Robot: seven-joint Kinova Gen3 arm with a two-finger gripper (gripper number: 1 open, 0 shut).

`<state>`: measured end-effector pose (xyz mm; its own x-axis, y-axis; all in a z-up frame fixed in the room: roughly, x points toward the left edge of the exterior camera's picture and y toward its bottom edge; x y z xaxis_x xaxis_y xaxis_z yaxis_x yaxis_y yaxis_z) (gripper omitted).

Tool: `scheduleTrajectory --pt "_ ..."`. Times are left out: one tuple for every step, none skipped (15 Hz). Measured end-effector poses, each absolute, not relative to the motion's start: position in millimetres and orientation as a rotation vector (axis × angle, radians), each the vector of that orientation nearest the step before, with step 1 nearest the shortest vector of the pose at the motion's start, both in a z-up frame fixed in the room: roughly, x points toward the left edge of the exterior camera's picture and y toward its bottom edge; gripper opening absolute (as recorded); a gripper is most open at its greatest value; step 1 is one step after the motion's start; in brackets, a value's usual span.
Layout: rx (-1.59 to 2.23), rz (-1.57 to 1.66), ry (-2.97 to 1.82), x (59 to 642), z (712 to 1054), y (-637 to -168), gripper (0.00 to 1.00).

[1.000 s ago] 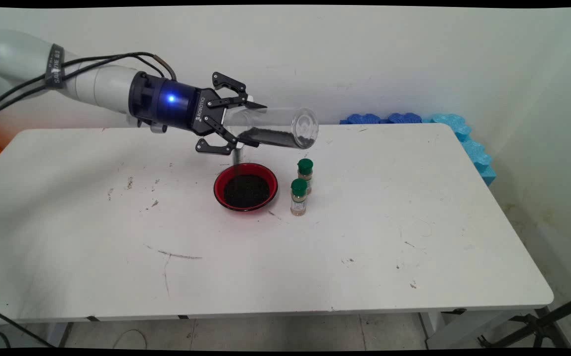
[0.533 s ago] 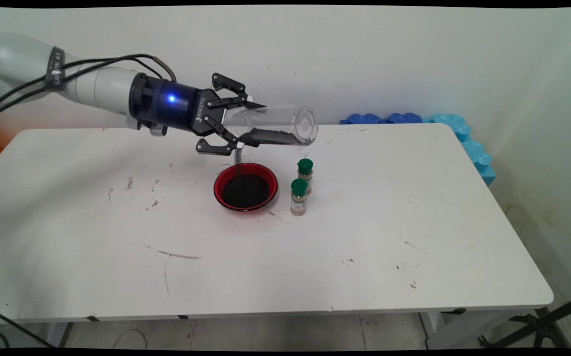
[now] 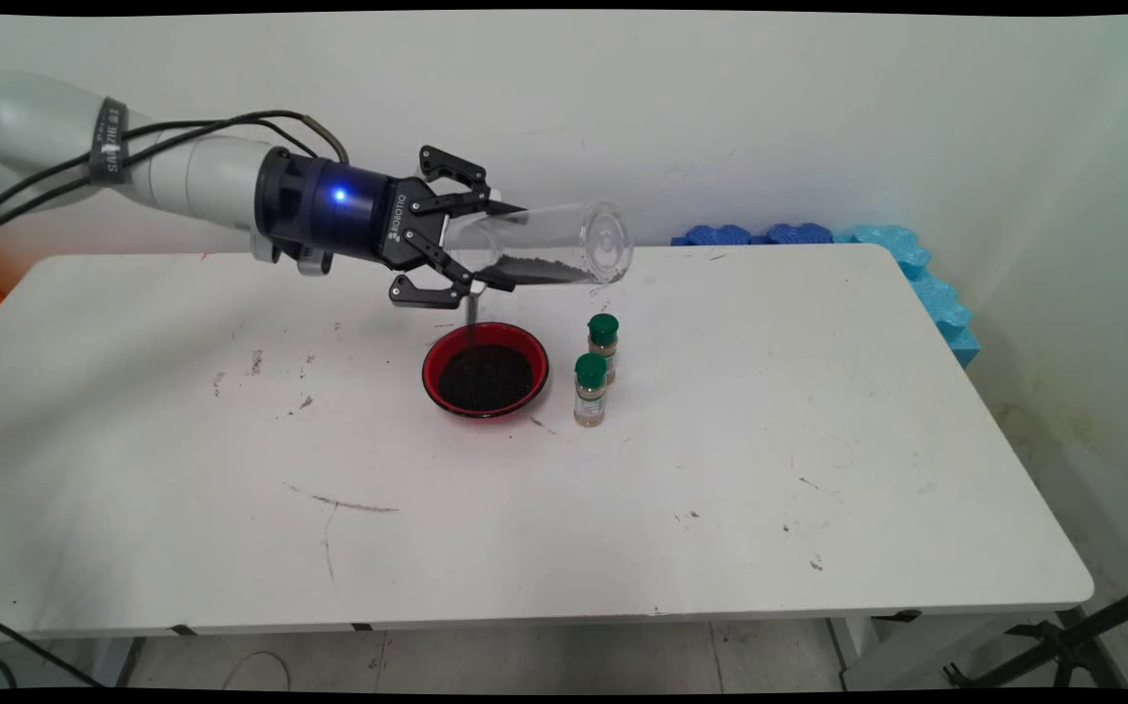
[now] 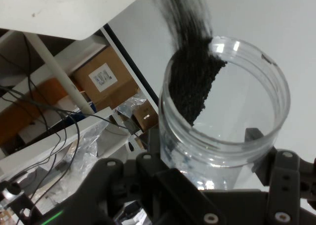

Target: Pour the black seasoning powder in the red bowl

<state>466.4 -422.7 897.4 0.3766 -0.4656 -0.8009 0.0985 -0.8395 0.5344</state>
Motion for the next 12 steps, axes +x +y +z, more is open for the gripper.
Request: scheduleTrajectory --pt "2.136 -1.486 -0.308 465.3 897.7 -422.4 0.00" --pt "2.135 -1.493 -0.299 464.0 898.1 -422.3 0.00" --pt "2.134 -1.499 -0.294 462.7 898.3 -422.2 0.00" --pt "2.133 -1.505 -0.288 462.0 898.1 -422.3 0.00" --pt "2.132 -1.508 -0.284 461.5 898.1 -422.3 0.00" --pt "2.131 -1.513 -0.279 460.9 898.1 -422.5 0.00" --pt "2.130 -1.518 -0.274 460.5 898.0 -422.7 0.00" --pt "2.128 -1.523 -0.268 460.2 897.8 -423.1 0.00" --pt "2.127 -1.528 -0.263 459.8 897.6 -423.5 0.00" --pt "2.125 -1.533 -0.257 459.4 897.5 -423.8 0.00" --pt "2.123 -1.538 -0.251 459.1 897.4 -424.1 0.00" --pt "2.121 -1.543 -0.244 458.9 897.4 -424.3 0.00"
